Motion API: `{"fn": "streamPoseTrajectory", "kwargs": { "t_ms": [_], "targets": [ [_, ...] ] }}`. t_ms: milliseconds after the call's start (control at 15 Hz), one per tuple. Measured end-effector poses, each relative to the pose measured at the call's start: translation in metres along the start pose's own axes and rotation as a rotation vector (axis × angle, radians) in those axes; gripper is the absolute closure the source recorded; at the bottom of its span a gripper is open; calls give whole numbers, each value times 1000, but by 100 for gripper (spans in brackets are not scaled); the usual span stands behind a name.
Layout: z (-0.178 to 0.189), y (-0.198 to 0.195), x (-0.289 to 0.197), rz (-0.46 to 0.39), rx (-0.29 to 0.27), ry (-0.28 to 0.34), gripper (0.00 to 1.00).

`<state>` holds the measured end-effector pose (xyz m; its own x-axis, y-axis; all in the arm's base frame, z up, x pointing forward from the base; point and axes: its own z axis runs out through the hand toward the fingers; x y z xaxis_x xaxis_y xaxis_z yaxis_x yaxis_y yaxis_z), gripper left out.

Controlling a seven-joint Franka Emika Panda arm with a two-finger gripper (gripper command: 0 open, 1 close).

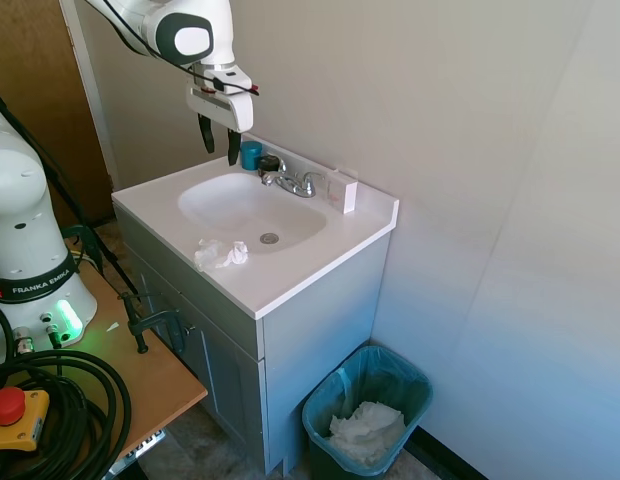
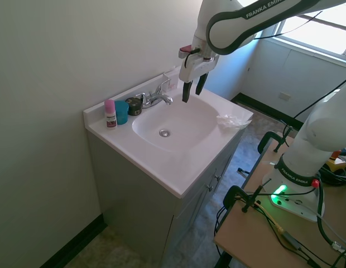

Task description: Throw the tissue in the trash bin

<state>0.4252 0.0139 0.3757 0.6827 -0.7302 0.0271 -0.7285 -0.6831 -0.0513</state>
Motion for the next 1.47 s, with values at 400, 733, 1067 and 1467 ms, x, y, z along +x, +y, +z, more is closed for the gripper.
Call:
{"fn": "streamPoseTrajectory", "kwargs": {
  "t_ms": [400,733,1067,1467],
  "targets": [
    [6,34,24,90,-19,-3,0],
    [32,118,54,201,-79,-14,0],
    [80,164,58,210,-143,-40,0],
    [129,177,62,201,-177,-84,100]
  ]
}}
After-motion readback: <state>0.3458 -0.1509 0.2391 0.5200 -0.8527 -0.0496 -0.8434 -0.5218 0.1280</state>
